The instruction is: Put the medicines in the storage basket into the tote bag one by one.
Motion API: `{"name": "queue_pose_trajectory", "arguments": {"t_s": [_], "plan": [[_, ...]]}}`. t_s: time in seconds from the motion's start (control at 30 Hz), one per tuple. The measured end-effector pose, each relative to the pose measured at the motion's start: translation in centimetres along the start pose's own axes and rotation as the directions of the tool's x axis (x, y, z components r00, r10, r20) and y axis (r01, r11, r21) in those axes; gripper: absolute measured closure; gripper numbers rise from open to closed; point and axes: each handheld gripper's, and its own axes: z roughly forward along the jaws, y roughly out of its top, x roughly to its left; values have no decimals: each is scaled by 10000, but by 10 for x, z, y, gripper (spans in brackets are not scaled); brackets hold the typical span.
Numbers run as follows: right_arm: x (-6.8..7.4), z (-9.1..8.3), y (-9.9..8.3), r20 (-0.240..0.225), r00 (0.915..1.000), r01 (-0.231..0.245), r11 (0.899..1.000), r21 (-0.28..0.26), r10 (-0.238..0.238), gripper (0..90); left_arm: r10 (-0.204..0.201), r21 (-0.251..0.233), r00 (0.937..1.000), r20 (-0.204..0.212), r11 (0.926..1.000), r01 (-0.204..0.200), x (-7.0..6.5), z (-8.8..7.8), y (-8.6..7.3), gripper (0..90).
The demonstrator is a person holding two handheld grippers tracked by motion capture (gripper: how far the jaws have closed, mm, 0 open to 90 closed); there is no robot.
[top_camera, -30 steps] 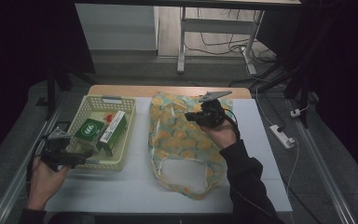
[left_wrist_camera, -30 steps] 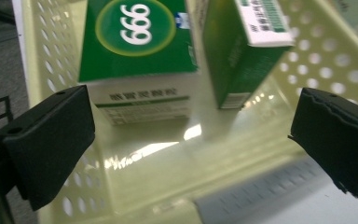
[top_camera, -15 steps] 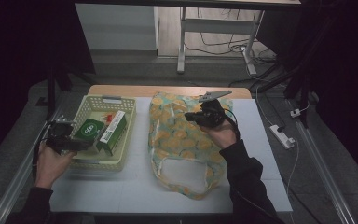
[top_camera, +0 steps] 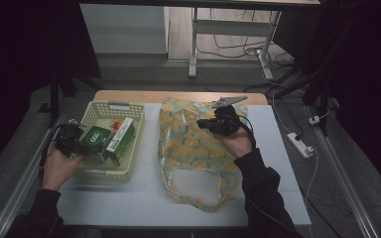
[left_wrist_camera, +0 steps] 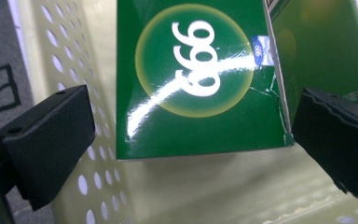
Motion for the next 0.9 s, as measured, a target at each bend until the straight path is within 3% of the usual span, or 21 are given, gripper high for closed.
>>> {"name": "queue_pose_trajectory", "arguments": {"t_s": [0.27, 0.33, 0.4, 0.5, 0.6, 0.9], "plan": [[0, -1, 0, 8, 10000, 14, 10000, -18, -14, 900, 368, 605, 9985, -408, 9976, -343, -4, 6, 7, 1], [0, -1, 0, 5, 10000, 15, 10000, -22, -15, 900, 508, 728, 9984, -254, 9961, -488, -5, 8, 8, 12], [0, -1, 0, -5, 10000, 12, 10000, -29, -12, 900, 661, 991, 9970, -391, 9932, -619, -6, 10, 10, 25], [0, -1, 0, -2, 10000, 6, 10000, -28, -6, 900, 577, 1165, 9974, -420, 9918, -525, -5, 11, 10, 58], [0, -1, 0, -5, 10000, 4, 10000, -32, -4, 900, 384, 1256, 9992, -129, 9914, -365, -2, 11, 10, 128], [-1, -1, 0, 10, 10000, -11, 10000, -54, 11, 900, 80, 1168, 10000, -29, 9931, -76, 0, 10, 10, 162]]}}
